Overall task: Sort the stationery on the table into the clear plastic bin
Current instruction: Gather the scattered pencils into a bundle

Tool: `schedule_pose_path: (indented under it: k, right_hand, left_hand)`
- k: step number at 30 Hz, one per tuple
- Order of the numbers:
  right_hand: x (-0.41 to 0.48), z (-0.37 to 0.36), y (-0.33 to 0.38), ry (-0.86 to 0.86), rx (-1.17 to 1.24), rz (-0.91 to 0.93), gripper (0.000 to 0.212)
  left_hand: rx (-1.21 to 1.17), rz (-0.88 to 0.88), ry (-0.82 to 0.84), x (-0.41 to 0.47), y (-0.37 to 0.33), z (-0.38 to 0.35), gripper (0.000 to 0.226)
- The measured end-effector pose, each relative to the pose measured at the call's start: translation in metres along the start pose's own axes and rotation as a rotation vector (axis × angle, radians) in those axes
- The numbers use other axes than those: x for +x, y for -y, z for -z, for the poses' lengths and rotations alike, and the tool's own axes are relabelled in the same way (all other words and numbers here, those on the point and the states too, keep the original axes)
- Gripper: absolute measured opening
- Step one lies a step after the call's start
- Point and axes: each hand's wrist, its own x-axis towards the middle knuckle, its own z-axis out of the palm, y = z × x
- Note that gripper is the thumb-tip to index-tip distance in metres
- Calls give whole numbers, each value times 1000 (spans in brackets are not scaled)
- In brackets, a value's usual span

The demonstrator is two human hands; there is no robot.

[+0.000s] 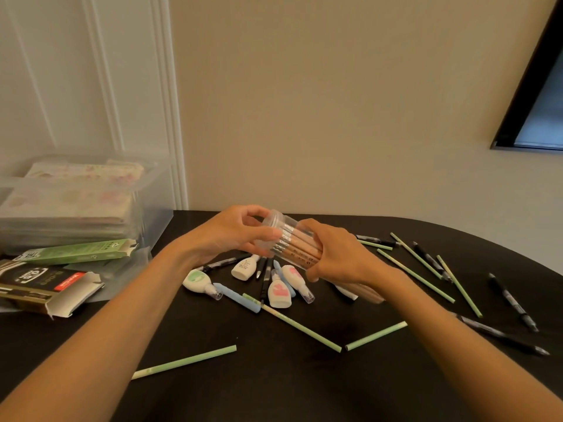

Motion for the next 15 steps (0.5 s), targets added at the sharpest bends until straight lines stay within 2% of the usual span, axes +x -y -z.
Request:
schedule_pose_path:
  k: [2,5,6,15]
  right_hand:
    - [0,-3,-1,-61,-74,10,74]
    - [1,-5,-3,-119,-147,19,76]
    - [2,-5,-4,-128,-159,16,76]
    - [3,-9,-3,-84,-159,9,80]
  left_hand:
    - [-8,40,-26,2,0,-1,29]
    - [-49,120,-83,3,3,0,55]
    - [-61,136,-97,3,4,1,57]
    - [-57,129,-46,7,4,-2,40]
